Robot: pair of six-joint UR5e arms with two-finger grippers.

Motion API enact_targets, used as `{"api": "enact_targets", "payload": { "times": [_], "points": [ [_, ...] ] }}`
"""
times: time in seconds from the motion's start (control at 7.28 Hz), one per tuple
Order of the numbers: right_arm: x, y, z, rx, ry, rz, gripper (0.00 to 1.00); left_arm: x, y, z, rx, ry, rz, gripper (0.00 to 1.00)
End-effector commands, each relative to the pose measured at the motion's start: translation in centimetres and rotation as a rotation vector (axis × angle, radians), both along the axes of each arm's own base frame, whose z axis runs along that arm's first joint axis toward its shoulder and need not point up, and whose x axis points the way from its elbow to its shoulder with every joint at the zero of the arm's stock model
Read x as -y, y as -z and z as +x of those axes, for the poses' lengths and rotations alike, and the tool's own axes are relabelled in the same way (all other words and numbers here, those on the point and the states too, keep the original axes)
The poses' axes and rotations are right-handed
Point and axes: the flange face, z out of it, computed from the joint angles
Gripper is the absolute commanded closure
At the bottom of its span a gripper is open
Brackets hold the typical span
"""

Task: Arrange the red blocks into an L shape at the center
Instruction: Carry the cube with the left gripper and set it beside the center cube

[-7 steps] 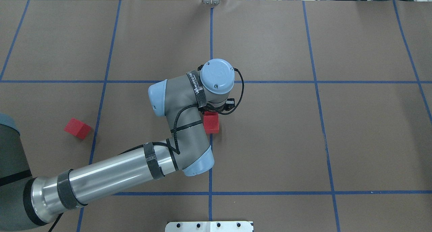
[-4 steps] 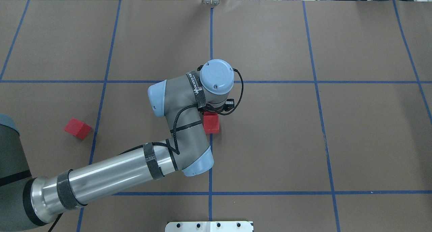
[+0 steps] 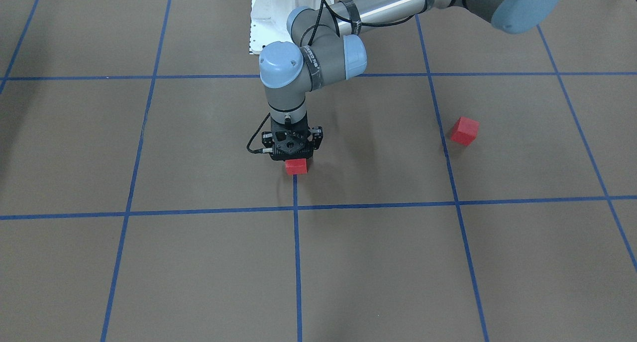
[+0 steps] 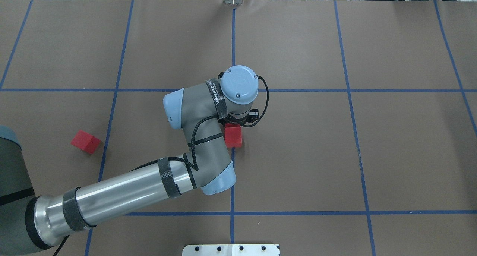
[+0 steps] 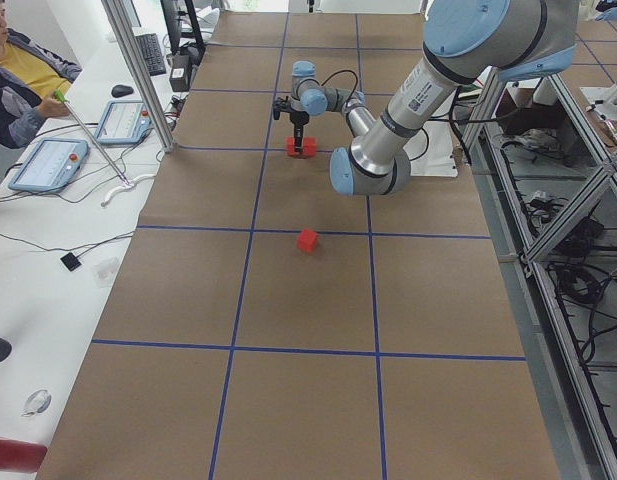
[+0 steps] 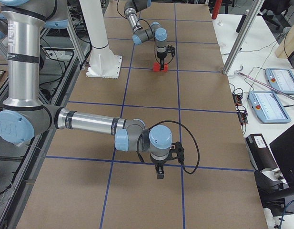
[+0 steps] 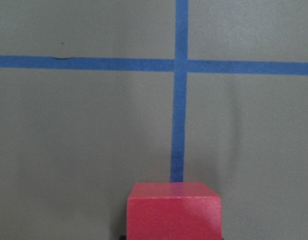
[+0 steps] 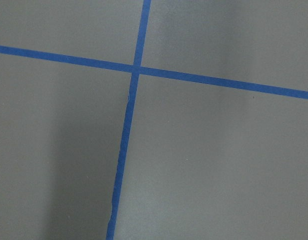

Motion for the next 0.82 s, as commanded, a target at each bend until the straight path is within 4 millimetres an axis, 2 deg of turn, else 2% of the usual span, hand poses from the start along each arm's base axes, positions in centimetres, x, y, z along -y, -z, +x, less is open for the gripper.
{"api": "enact_targets", "payload": {
  "times": [0.0,0.14,0.27,0.69],
  "points": [
    [-0.03,-0.03,0.06,-0.001,-0.001,-0.001,0.00,-0.19,0.10,0.04,-0.009,-0.013,-0.012,0.93],
    [-0.02,-0.03,-0.01,-0.001,0.000,-0.001,0.00,-0.24,0.17,0.02,-0.011,-0.015,-0.013,0.92],
    [-0.02,0.04,0.06,-0.001,-0.001,0.001,0.00,-0.25,0.06,0.02,-0.011,-0.016,-0.015,0.85],
    [0.07,0.11,-0.01,-0.001,0.000,0.003,0.00,-0.23,0.01,0.06,-0.011,-0.017,-0.014,0.75]
  ]
}}
